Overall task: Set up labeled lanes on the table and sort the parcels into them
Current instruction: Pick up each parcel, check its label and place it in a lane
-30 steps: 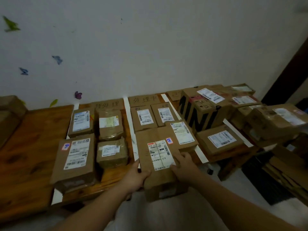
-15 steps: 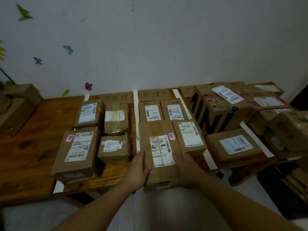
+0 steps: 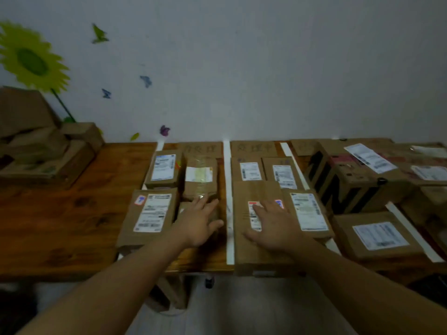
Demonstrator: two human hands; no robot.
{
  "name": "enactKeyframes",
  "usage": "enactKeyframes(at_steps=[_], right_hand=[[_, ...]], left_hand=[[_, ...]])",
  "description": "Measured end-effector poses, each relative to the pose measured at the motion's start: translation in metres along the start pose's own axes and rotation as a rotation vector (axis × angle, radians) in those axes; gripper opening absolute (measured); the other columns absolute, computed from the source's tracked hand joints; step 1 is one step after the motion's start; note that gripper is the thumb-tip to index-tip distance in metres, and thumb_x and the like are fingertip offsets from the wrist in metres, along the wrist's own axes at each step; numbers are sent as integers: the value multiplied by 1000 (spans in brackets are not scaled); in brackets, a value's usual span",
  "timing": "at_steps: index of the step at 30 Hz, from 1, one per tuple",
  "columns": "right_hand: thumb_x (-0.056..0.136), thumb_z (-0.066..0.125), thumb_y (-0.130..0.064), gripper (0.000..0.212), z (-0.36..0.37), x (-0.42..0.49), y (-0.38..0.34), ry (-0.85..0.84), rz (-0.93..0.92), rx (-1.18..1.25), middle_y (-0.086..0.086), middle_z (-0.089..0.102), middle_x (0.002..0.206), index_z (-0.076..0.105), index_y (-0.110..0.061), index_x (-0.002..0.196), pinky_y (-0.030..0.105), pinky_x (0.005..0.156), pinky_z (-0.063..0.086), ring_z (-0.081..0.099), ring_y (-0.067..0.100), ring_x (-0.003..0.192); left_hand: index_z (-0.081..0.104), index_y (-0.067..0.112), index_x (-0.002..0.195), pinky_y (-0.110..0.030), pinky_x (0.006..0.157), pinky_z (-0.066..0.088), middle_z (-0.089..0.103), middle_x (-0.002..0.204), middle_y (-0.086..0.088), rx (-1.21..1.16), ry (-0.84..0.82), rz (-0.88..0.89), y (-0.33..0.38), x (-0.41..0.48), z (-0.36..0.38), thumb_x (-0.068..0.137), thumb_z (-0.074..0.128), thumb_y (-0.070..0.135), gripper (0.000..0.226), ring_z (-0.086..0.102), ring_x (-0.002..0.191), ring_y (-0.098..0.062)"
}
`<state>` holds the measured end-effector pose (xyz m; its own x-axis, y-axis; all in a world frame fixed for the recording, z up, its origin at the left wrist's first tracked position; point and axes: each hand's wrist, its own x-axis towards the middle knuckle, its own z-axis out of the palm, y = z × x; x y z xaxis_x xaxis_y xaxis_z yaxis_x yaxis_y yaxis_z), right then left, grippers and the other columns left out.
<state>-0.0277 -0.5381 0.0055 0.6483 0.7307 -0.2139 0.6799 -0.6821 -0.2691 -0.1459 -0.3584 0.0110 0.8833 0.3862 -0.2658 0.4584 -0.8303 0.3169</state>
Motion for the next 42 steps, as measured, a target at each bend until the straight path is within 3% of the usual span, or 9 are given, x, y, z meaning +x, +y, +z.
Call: enactKeyframes(at_steps=[5, 8, 15, 21, 28, 33, 37, 42], right_hand=[[84, 45, -68, 73, -28, 34, -108, 50, -191, 64, -1, 35, 149, 35, -28, 145, 40, 109, 30, 33, 22, 136], [88, 44, -65, 74, -27, 58, -178, 17, -210, 10, 6, 33, 151, 32, -23, 147, 39, 111, 30, 31, 25, 137], [89, 45, -63, 78, 0, 107, -337, -56, -247, 48, 9, 27, 155, 27, -18, 150, 38, 113, 26, 26, 26, 141], [90, 45, -61, 75, 12, 159, -432, -122, -301, 56, 10, 28, 154, 27, -19, 150, 36, 114, 26, 27, 28, 140], [93, 46, -56, 70, 25, 251, -508, -118, -305, 119, 11, 32, 152, 30, -16, 148, 37, 113, 26, 28, 27, 140], [88, 47, -62, 68, 36, 332, -558, -141, -275, 259, 5, 45, 145, 40, -24, 143, 38, 106, 39, 45, 23, 129], [96, 49, -43, 57, 40, 372, -590, -199, -192, 392, 7, 43, 146, 36, -17, 145, 32, 102, 37, 44, 25, 130], [91, 58, -39, 59, 59, 406, -622, -222, -14, 602, 5, 43, 145, 35, -23, 143, 44, 102, 44, 47, 25, 127]], left_hand=[[12, 29, 151, -45, 118, 9, -2, 160, -2, 37, 133, -100, -93, -32, -77, 94, 39, 54, 69, -4, 146, -24], [13, 26, 151, -40, 119, 5, -2, 158, -2, 25, 181, -186, -164, -59, -113, 94, 42, 49, 68, -5, 146, -25], [10, 29, 151, -43, 117, 8, -3, 160, -1, -106, 175, -368, -341, -122, -175, 93, 44, 53, 72, -8, 146, -26], [13, 28, 151, -42, 117, 8, 1, 160, -2, -279, 242, -480, -449, -138, -216, 93, 47, 49, 71, -3, 146, -28], [15, 27, 150, -42, 117, 12, 6, 159, -4, -419, 249, -595, -541, -99, -240, 91, 50, 51, 73, 3, 146, -27], [20, 25, 149, -40, 116, 22, 16, 158, -4, -497, 269, -640, -593, -51, -264, 89, 55, 50, 74, 19, 144, -24], [22, 26, 149, -39, 110, 34, 28, 153, -2, -638, 236, -640, -621, -14, -278, 91, 55, 42, 68, 35, 136, -24], [15, 23, 150, -36, 107, 33, 30, 152, -5, -724, 113, -579, -648, 36, -284, 94, 53, 37, 69, 34, 137, -25]])
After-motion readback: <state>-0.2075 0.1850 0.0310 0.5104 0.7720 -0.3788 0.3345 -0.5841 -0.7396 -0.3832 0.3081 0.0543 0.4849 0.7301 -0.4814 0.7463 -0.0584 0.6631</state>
